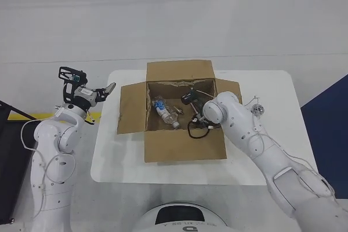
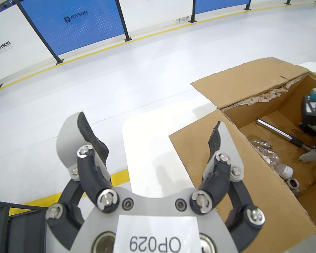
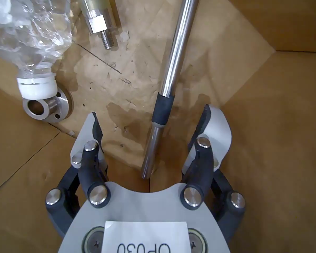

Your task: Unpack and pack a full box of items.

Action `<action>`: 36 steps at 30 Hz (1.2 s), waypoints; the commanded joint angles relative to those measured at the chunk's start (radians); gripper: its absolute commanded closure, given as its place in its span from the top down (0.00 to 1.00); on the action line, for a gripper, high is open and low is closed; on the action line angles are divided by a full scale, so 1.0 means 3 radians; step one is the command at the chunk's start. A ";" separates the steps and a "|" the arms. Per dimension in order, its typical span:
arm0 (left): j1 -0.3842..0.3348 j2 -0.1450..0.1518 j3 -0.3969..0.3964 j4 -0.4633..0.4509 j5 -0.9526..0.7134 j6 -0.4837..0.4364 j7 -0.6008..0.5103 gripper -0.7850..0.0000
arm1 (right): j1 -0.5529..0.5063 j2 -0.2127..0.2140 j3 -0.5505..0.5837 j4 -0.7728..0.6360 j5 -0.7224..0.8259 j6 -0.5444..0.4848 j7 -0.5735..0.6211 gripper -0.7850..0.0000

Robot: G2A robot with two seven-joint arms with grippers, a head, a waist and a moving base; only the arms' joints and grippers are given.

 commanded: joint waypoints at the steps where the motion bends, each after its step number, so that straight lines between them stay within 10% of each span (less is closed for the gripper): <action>1: 0.0000 0.0000 0.0000 0.0000 0.0000 0.0000 0.0000 1.00 | 0.0058 -0.0045 -0.0062 0.0150 0.0029 -0.0002 -0.0035 0.52; 8: 0.0000 0.0000 0.0000 0.0000 0.0000 0.0000 0.0000 1.00 | 0.0244 -0.0191 -0.0189 0.0612 0.0191 0.0011 -0.0118 0.36; 13: 0.0000 0.0000 0.0000 0.0000 0.0000 0.0000 0.0000 1.00 | 0.0336 -0.0256 -0.0210 0.0808 0.0264 0.0037 -0.0164 0.00; 34: 0.0000 0.0000 0.0000 0.0000 0.0000 0.0000 0.0000 1.00 | -0.0579 0.0199 0.0708 -0.0976 -0.0292 0.0229 0.0015 0.00; 36: 0.0000 0.0000 0.0000 0.0000 0.0000 0.0000 0.0000 1.00 | -0.0611 0.0198 0.0694 -0.1017 -0.0280 0.0209 0.0047 0.15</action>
